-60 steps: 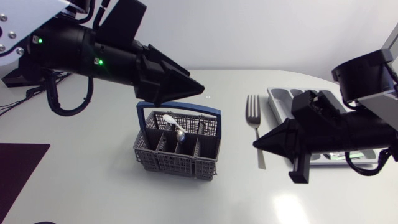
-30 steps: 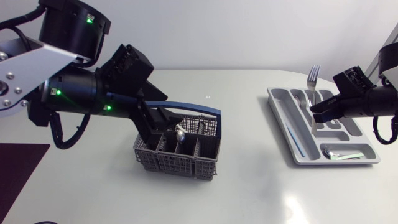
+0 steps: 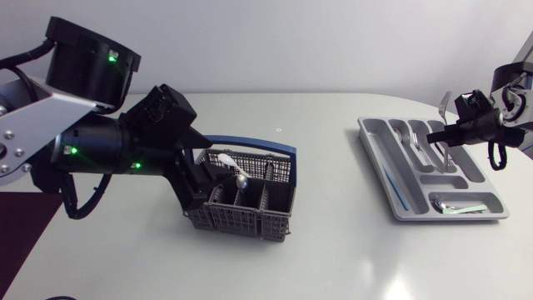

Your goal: Unload the cutlery basket into the drawer organizer.

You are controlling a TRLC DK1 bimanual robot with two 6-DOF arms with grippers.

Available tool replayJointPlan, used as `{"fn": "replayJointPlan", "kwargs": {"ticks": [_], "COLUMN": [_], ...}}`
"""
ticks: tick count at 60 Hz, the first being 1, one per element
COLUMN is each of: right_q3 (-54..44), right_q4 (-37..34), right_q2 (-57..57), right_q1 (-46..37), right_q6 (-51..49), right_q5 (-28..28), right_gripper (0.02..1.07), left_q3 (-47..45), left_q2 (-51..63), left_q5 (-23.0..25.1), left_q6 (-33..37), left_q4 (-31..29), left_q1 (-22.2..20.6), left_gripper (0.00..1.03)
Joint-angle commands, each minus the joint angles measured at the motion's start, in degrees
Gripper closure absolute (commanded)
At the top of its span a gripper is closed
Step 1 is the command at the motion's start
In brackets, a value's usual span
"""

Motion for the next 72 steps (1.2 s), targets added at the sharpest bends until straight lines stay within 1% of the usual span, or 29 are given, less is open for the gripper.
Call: {"fn": "replayJointPlan", "kwargs": {"ticks": [1, 11, 20, 22, 29, 46, 48, 49, 53, 56, 58, 61, 67, 72], "right_q3": [2.0, 4.8, 8.4, 9.1, 11.4, 15.1, 15.6, 15.8, 16.2, 16.2, 16.1, 15.9, 13.7, 10.0], "right_q4": [1.7, 3.4, 2.7, 2.6, 0.7, -0.7, -0.8, -0.9, -1.2, -1.2, -1.2, -1.2, -1.0, 0.1], "right_q2": [2.6, 6.5, 10.6, 11.6, 15.1, 21.2, 21.7, 22.0, 22.5, 22.5, 22.3, 21.8, 18.2, 13.6], "right_q1": [0.9, 2.4, 2.5, 2.5, 2.6, 2.9, 2.9, 2.8, 2.6, 2.6, 2.5, 2.5, 2.4, 2.5], "right_q6": [2.4, 3.5, 3.7, 3.7, 3.7, 4.7, 5.2, 5.5, 5.7, 5.7, 5.7, 5.8, 5.8, 5.7], "right_q5": [1.9, 5.2, 7.9, 8.5, 9.4, 10.1, 10.1, 10.1, 10.1, 10.1, 10.1, 10.1, 9.8, 9.4], "right_gripper": [1.01, 1.01, 1.01, 1.01, 1.01, 0.99, 0.95, 0.91, 0.67, 0.52, 0.50, 0.50, 0.42, 0.41], "left_q3": [-1.7, -2.3, -2.3, -2.3, -2.3, -2.1, -2.2, -2.2, -2.3, -2.5, -2.7, -3.1, -4.6, -6.0], "left_q2": [-0.8, -1.3, -1.2, -1.2, -1.2, -0.7, -0.8, -0.8, -0.9, -1.1, -1.3, -1.5, -2.3, -3.4], "left_q5": [-0.6, -1.1, -2.5, -3.6, -4.8, -8.2, -8.5, -8.5, -9.3, -9.3, -9.3, -9.4, -9.3, -9.5], "left_q6": [0.9, 0.7, 0.5, 0.4, 0.0, -1.0, -1.3, -1.4, -1.6, -1.7, -1.8, -1.8, -2.0, -2.5], "left_q4": [0.1, 0.1, 0.1, 0.1, 0.1, -0.2, -0.2, -0.2, -0.4, -0.5, -0.5, -0.5, 0.0, 0.6], "left_q1": [0.3, 0.2, -1.1, -1.9, -3.2, -7.1, -7.4, -7.5, -8.0, -8.1, -8.1, -8.0, -7.8, -7.9], "left_gripper": [0.16, 0.16, 0.16, 0.16, 0.16, 0.16, 0.16, 0.16, 0.16, 0.16, 0.16, 0.16, 0.16, 0.16]}}
